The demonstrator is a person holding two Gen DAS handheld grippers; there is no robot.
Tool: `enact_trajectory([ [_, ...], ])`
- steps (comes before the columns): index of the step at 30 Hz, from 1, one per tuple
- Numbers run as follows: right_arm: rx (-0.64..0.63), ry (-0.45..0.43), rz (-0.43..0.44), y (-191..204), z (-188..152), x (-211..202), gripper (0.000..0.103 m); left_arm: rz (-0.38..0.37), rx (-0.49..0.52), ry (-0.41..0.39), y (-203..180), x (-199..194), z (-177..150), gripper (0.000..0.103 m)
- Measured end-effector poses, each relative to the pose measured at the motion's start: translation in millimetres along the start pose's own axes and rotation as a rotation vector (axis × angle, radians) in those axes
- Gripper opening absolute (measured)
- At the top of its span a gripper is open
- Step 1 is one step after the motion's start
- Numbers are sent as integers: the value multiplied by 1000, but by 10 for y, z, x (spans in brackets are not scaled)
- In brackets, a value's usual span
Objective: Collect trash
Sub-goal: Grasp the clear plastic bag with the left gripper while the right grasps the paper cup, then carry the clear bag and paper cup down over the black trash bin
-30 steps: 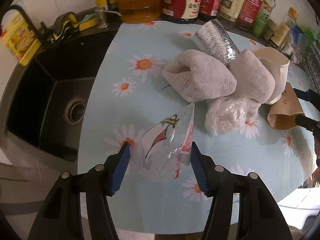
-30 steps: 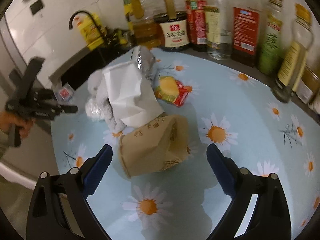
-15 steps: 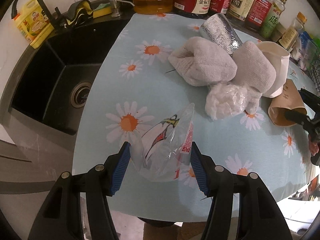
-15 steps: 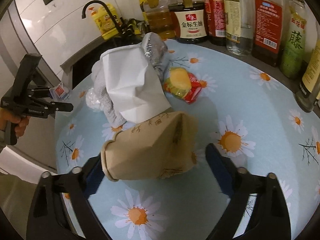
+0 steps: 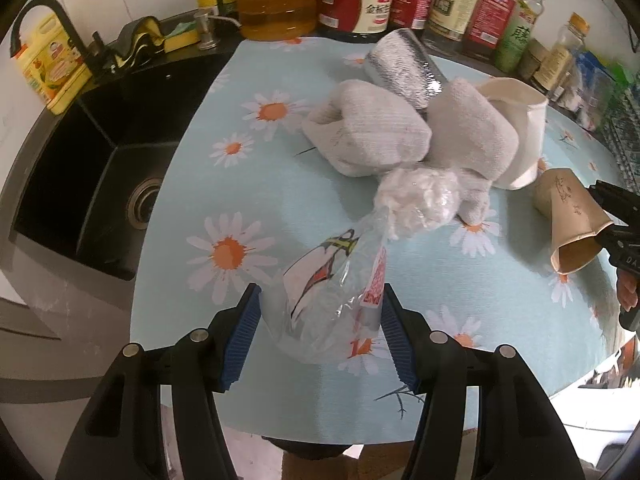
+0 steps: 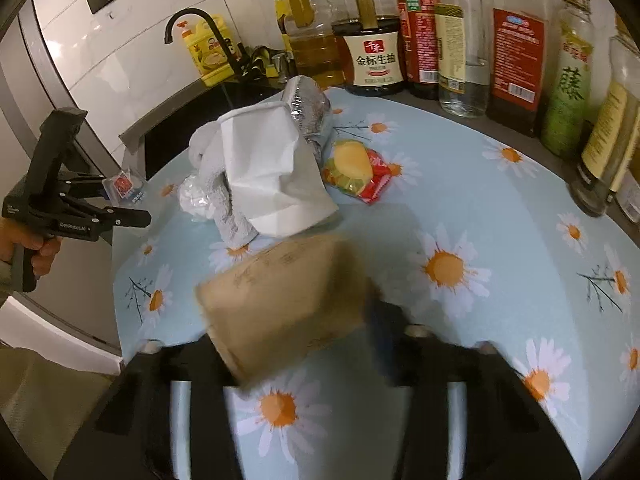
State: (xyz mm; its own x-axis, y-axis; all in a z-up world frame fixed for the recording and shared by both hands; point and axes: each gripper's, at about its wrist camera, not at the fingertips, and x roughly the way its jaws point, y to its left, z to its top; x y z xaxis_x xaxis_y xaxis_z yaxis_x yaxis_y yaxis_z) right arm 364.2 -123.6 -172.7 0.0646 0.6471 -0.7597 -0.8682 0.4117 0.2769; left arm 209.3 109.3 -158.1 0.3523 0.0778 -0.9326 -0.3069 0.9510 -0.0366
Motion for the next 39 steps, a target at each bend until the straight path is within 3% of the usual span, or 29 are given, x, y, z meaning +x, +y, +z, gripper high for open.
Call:
enact_trajectory([
  [9, 79, -33, -61, 244, -199, -260, 39, -67, 74, -34, 16, -91, -94, 57],
  [19, 169, -73, -118, 915, -409, -544, 39, -165, 164, -75, 161, -324, -373, 57],
  [39, 234, -81, -131, 2428, -726, -366, 39, -295, 256, -112, 590, -726, -1262, 57],
])
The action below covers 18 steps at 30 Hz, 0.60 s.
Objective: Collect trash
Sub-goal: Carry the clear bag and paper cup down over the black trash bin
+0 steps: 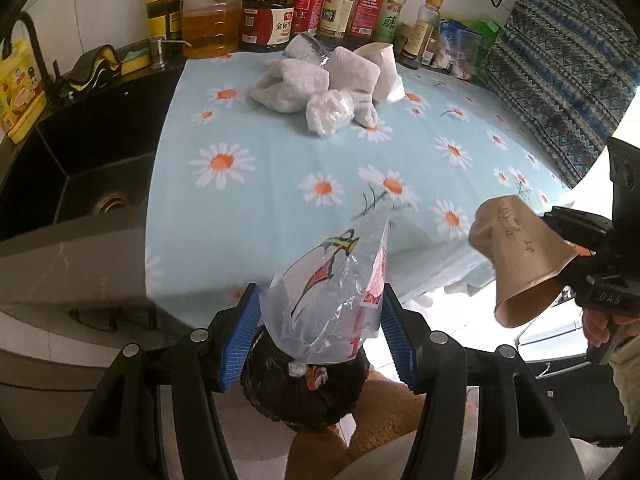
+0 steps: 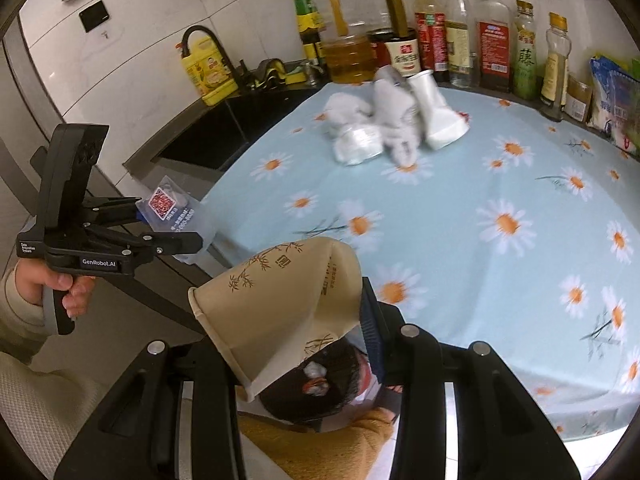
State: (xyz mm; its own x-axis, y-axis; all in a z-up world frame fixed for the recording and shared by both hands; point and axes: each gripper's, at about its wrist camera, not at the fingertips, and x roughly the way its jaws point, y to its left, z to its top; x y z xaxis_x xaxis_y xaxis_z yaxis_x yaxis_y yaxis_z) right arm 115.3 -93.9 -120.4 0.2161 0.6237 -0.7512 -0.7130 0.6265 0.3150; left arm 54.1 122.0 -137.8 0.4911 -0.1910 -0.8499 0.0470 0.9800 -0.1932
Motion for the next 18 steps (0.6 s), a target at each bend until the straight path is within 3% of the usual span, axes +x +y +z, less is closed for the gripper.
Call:
enact_trajectory([
  [9, 8, 43, 29, 429, -239, 234, 39, -24, -34, 28, 168, -54, -407, 57],
  [18, 66, 107, 21, 517, -487, 523, 39, -24, -63, 91, 301, 129, -722, 57],
])
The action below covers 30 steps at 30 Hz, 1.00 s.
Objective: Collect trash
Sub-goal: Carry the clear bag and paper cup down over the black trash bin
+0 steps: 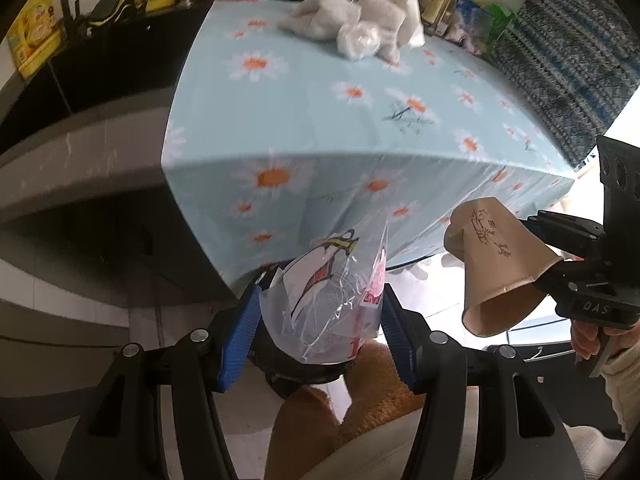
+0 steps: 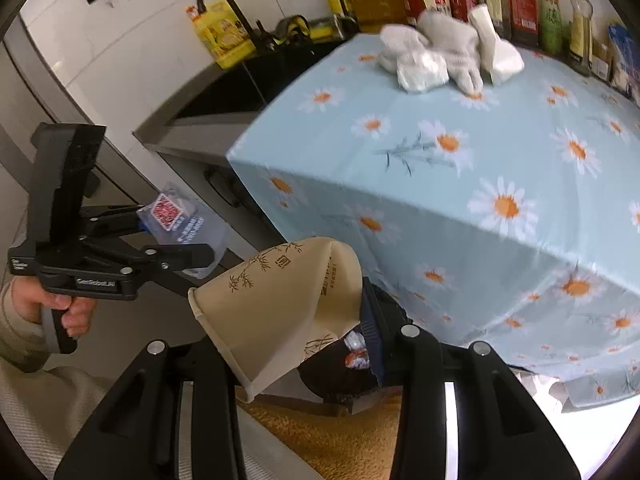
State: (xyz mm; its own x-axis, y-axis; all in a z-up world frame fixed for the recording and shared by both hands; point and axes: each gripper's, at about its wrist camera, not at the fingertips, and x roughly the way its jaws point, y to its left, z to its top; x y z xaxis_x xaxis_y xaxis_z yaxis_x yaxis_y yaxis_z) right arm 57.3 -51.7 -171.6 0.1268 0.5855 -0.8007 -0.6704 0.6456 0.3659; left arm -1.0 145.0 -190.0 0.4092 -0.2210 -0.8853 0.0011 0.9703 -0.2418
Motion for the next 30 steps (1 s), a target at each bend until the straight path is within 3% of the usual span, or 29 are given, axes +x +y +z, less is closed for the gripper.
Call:
enact_trajectory([
  [16, 329, 234, -17, -499, -384, 977, 39, -56, -130, 236, 340, 883, -450, 57],
  [24, 555, 291, 31, -762, -543, 1391, 40, -68, -180, 311, 465, 1302, -590, 57],
  [30, 605, 292, 41, -773, -604, 1536, 40, -72, -219, 355, 586, 1574, -672, 57],
])
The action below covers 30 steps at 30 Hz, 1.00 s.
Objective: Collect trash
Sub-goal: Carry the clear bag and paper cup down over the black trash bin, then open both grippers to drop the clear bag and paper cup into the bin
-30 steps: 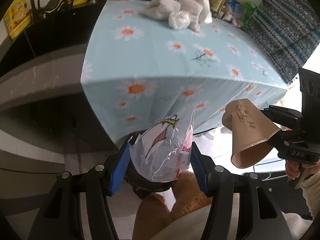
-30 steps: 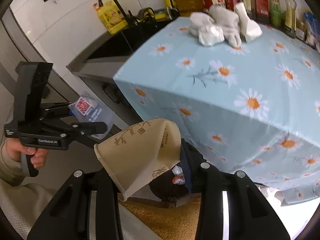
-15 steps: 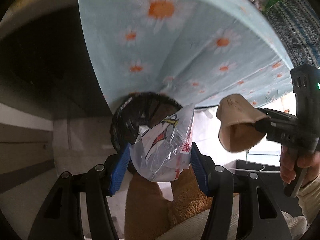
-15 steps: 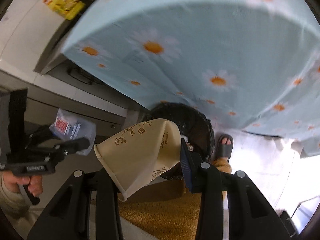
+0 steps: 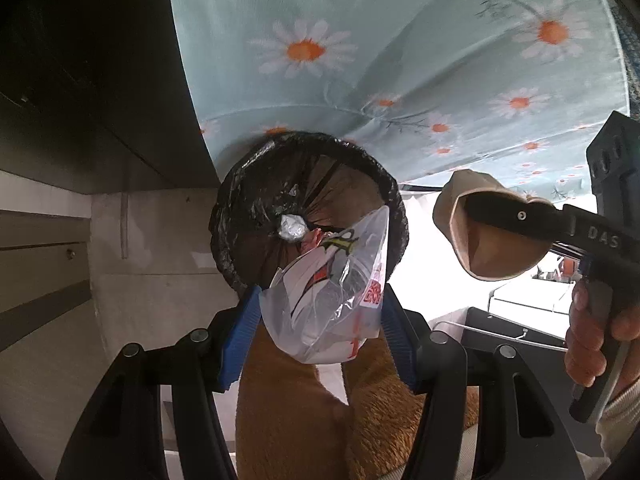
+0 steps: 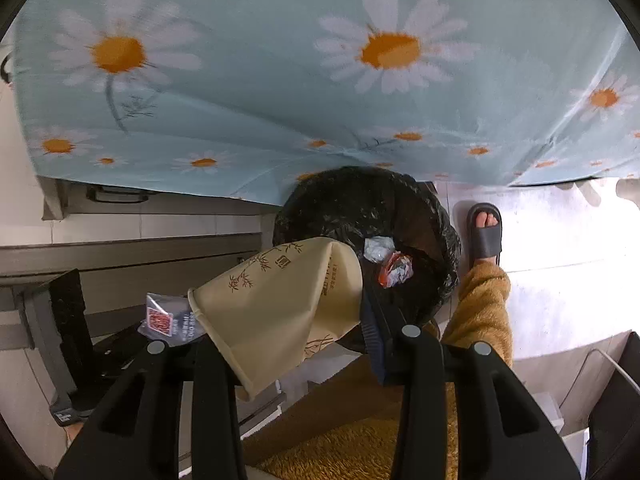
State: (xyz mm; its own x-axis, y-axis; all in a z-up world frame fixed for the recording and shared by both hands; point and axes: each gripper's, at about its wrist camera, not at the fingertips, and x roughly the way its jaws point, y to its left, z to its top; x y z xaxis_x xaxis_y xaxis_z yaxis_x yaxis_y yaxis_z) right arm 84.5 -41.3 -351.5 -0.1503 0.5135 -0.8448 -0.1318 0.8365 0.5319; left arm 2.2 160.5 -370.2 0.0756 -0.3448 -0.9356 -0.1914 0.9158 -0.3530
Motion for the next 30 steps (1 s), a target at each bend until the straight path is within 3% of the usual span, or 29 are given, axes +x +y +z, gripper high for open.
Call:
enact_trajectory([
  [11, 105, 11, 54, -96, 148, 126, 40, -23, 1, 43, -69, 202, 18, 57],
  [12, 109, 12, 57, -107, 156, 129, 43, -20, 1, 44, -73, 200, 19, 58],
  [14, 138, 4, 80, -137, 165, 118, 60, -5, -19, 39, -67, 192, 38, 62],
  [15, 164, 2, 103, -167, 169, 116, 79, -4, -28, 38, -62, 190, 48, 72],
  [16, 183, 2, 125, -190, 173, 107, 85, -3, -33, 38, -54, 195, 56, 78],
  [30, 166, -8, 127, -190, 125, 2, 85, 29, -52, 29, -19, 98, 58, 78],
])
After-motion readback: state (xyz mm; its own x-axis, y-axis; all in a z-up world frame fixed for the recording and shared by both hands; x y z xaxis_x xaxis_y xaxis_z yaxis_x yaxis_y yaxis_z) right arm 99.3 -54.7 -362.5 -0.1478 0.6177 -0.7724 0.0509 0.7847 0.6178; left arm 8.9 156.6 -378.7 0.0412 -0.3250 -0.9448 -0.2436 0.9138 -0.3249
